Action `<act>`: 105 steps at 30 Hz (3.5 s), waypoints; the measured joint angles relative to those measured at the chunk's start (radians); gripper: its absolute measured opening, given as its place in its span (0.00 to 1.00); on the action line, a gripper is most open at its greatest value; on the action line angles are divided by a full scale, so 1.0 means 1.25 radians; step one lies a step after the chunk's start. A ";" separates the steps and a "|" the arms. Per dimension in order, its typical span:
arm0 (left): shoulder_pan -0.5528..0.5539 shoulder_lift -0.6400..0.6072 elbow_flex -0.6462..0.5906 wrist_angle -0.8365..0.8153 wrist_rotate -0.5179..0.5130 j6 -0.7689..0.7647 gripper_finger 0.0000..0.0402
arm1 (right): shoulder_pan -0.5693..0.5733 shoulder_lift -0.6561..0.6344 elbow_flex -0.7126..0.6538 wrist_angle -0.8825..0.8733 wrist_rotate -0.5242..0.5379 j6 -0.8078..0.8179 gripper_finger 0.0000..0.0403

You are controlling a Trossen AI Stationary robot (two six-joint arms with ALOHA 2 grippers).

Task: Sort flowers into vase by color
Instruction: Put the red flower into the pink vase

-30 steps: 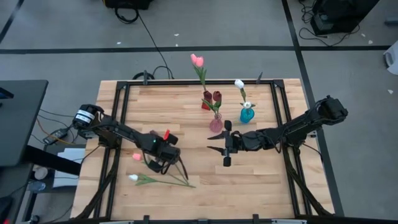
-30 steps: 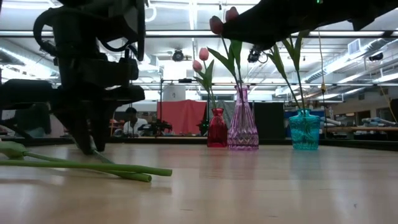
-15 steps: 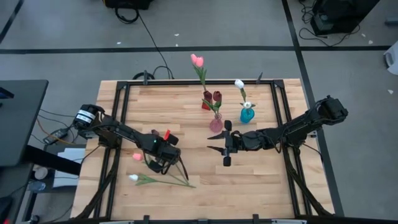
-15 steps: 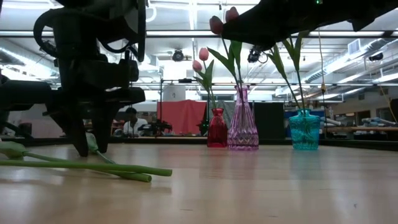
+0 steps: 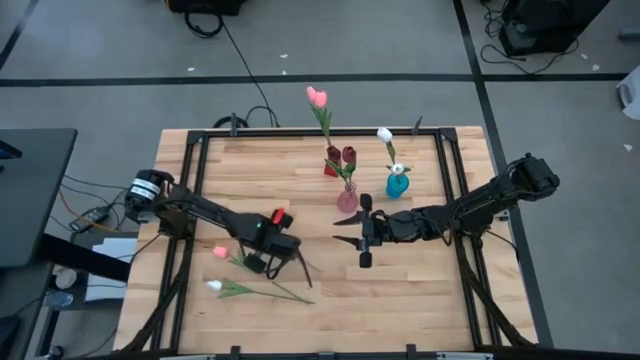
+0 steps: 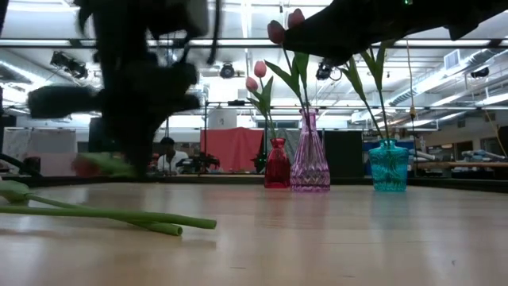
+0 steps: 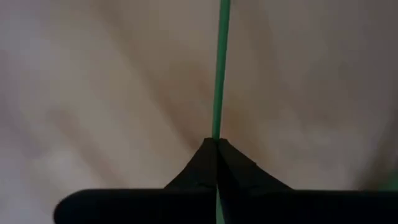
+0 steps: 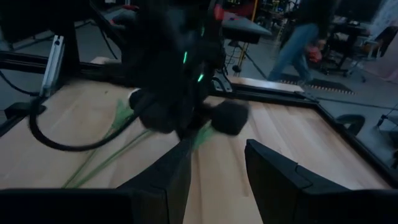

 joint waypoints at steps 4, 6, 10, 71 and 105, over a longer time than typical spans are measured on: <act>0.000 -0.003 0.064 -0.065 -0.091 -0.004 0.01 | -0.006 0.000 0.000 -0.019 -0.024 0.046 0.40; 0.004 -0.003 0.089 -0.060 -0.127 -0.019 0.00 | -0.013 0.000 0.000 -0.022 -0.014 0.068 0.40; 0.009 -0.003 0.116 -0.063 -0.200 -0.028 0.00 | -0.021 0.008 -0.001 -0.037 -0.010 0.076 0.41; 0.038 -0.359 -0.326 1.181 -0.128 -0.166 0.21 | 0.107 0.129 0.175 0.116 0.436 -0.168 0.02; 0.148 -0.372 -0.068 0.816 -0.084 -0.063 0.01 | 0.207 -0.051 0.139 -0.417 0.564 0.068 0.56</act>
